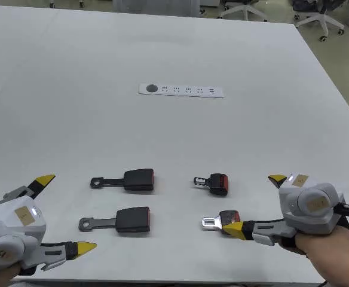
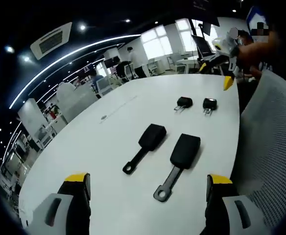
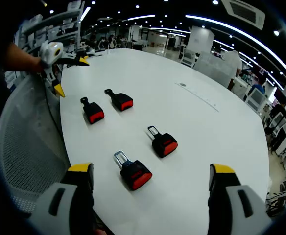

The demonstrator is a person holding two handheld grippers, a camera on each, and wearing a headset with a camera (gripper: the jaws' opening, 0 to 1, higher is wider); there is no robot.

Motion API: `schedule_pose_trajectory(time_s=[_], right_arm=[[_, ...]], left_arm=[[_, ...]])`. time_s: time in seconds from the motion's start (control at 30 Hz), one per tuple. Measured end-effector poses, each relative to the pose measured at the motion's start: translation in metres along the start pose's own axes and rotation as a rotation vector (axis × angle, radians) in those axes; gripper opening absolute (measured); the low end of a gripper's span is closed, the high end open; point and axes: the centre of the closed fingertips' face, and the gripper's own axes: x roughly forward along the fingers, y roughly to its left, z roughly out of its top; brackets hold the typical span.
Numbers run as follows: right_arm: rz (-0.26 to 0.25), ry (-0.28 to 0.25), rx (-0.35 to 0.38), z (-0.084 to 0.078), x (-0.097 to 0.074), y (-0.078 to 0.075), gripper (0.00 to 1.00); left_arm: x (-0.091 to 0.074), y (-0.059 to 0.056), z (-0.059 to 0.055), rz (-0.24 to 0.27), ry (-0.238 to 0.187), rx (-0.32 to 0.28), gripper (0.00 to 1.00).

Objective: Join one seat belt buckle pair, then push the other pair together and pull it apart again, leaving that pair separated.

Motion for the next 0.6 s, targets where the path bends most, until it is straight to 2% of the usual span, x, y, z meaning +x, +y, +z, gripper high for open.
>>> schedule_pose_trajectory(time_s=[0.2,0.3,0.4,0.5,0.6], right_arm=[[0.014,-0.017,-0.028,0.009,0.005,-0.001,1.0],[0.027,-0.002,-0.065,0.008,0.009,0.005,1.0],[0.03,-0.001,-0.096,0.007,0.013,0.011,1.0],[0.037,0.02,-0.11,0.002,0.015,0.017,0.99],[0.037,0.008,-0.111,0.004,0.012,0.025,0.99]], left_arm=[[-0.001,0.0,0.003,0.003,-0.005,0.014,1.0],[-0.001,0.001,-0.002,0.009,0.017,0.015,1.0],[0.0,0.002,-0.003,0.018,0.026,0.051,1.0],[0.0,0.002,-0.003,0.016,0.026,0.056,1.0],[0.0,0.003,-0.003,0.018,0.021,0.04,1.0]])
